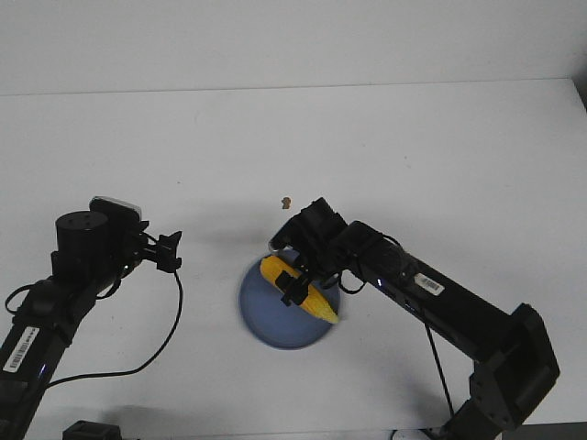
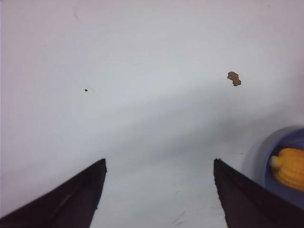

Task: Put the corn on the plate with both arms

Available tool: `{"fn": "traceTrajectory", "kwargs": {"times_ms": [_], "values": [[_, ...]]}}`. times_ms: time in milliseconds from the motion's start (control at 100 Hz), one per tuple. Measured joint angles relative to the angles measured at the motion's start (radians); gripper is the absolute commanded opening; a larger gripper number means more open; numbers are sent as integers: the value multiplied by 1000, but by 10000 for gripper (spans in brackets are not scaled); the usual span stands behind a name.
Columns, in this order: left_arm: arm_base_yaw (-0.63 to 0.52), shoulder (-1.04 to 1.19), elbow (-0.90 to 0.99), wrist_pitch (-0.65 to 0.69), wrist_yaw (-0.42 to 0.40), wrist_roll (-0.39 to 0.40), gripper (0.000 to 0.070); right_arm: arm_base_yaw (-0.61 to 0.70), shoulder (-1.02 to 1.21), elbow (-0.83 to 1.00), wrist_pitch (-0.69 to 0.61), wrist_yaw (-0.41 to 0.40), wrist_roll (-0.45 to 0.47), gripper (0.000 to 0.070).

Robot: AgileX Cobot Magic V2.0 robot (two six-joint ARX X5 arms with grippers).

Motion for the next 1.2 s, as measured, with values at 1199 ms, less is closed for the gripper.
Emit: {"fn": "traceTrajectory", "kwargs": {"times_ms": [1199], "values": [[0, 0, 0, -3, 0, -42, 464, -667, -1181, -492, 71, 257, 52, 445]]}}
